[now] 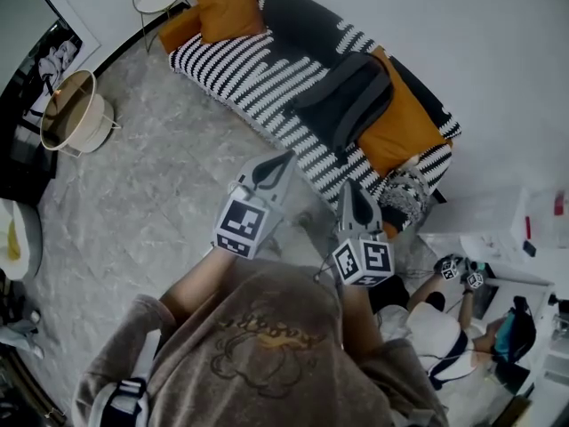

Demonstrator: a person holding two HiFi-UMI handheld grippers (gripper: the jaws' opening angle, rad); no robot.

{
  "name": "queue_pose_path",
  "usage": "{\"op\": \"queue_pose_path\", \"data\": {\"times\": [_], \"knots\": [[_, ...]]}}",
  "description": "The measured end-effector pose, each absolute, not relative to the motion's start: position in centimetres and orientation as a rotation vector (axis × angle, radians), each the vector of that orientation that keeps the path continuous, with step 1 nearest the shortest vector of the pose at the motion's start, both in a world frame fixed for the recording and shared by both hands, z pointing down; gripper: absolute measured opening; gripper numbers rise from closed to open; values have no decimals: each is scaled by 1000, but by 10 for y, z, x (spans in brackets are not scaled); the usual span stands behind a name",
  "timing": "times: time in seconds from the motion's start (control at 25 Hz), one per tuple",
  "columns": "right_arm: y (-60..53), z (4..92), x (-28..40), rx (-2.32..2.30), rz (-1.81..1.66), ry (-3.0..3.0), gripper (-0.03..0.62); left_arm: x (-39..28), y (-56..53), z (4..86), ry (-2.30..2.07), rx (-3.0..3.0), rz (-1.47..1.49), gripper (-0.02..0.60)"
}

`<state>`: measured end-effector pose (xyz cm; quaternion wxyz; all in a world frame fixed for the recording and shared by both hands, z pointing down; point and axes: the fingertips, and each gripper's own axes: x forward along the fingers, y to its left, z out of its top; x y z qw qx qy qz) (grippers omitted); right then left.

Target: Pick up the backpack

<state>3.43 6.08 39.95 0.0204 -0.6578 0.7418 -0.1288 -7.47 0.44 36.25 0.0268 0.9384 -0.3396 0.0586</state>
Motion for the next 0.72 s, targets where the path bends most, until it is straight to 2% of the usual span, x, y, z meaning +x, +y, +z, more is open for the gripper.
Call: {"op": "queue_pose_path", "data": {"times": [0.72], "knots": [[-36,411,65,-2039,-398,2291,6,-29,-93,376,-998,2916,177,2]]}}
